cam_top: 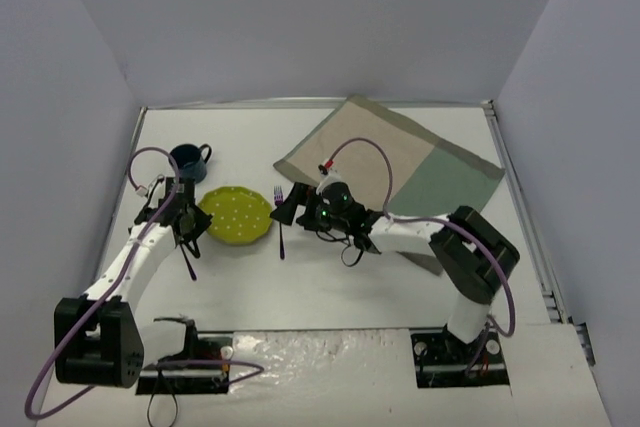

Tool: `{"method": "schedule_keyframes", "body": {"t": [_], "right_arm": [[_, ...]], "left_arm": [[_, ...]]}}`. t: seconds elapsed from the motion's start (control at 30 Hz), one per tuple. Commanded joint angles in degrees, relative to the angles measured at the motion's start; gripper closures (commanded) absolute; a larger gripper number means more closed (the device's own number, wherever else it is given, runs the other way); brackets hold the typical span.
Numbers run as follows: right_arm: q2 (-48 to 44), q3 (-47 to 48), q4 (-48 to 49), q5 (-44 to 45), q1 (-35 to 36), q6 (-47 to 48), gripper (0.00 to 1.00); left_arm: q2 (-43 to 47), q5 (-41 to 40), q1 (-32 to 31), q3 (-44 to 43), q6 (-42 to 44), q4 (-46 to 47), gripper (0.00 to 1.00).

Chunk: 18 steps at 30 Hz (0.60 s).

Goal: Set the dinner table for one person

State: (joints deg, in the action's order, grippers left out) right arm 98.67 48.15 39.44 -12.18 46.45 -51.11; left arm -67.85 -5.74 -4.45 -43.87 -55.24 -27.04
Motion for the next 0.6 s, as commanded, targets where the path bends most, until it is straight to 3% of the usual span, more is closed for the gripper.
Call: {"method": "schedule_keyframes", "body": {"t": [0.0, 0.27, 0.57], "right_arm": [[5.55, 5.59, 9.16, -2.53, 0.35, -5.26, 0.07], [13.34, 10.71, 10.75, -6.25, 1.36, -7.67, 0.10], [15.82, 12.18, 14.40, -8.83, 1.33, -9.21, 0.15]], "left_arm": [[5.09, 2.57, 0.63, -1.39, -3.64, 5.68, 1.00], [9.10, 4.85, 1.11, 0.70, -5.74, 7.86, 1.00], [12.68, 7.89, 1.20, 2.32, -6.55, 9.64, 1.00]]}}
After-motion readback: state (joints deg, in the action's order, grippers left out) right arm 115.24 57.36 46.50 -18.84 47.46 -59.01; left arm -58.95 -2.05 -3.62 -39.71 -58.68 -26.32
